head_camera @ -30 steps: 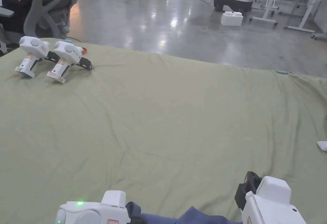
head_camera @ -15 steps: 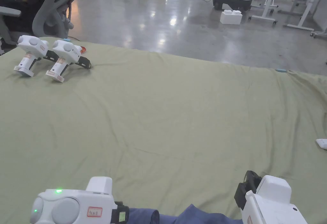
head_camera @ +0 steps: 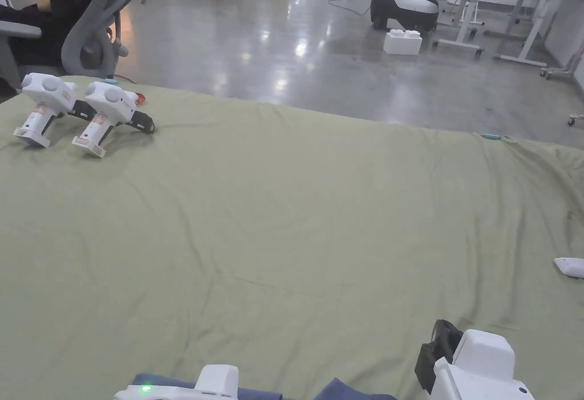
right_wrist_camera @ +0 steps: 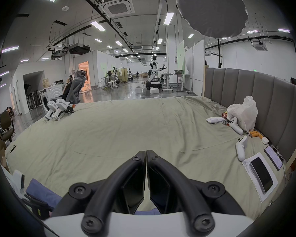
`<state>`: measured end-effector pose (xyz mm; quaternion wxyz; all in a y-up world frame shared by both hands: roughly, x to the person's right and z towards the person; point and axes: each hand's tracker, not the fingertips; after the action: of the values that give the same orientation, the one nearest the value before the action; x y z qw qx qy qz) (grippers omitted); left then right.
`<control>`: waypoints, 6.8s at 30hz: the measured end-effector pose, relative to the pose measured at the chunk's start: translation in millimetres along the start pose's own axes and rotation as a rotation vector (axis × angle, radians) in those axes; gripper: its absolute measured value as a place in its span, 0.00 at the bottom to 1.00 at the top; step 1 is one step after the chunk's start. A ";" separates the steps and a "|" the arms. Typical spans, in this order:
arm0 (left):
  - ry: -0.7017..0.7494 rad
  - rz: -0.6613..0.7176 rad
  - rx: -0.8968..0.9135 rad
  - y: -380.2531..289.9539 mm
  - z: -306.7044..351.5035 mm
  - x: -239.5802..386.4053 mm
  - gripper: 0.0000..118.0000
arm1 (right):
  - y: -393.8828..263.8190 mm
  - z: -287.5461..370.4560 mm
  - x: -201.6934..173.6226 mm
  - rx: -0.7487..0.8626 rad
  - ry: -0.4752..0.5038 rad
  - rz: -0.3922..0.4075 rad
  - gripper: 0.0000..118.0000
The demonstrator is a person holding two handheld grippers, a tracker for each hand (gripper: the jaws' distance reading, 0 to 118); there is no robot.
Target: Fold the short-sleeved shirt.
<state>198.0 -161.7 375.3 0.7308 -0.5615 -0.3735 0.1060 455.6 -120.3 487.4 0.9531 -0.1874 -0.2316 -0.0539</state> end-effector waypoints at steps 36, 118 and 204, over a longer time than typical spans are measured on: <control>-0.312 0.237 0.141 1.1 75.9 -210.7 0.09 | 8.9 3.2 -23.2 -0.009 0.037 0.040 0.01; 0.070 -0.055 0.021 1.4 -17.7 16.1 0.01 | -23.3 -0.6 1.4 -0.121 0.050 -0.062 0.01; -0.395 0.224 -0.001 38.4 33.3 -167.2 0.31 | -122.3 7.4 -142.3 -0.284 0.297 0.137 0.01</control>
<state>69.1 -219.7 272.4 0.6269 -0.5682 -0.4446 0.2940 303.1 -228.1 468.4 0.9421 -0.3253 -0.0655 -0.0481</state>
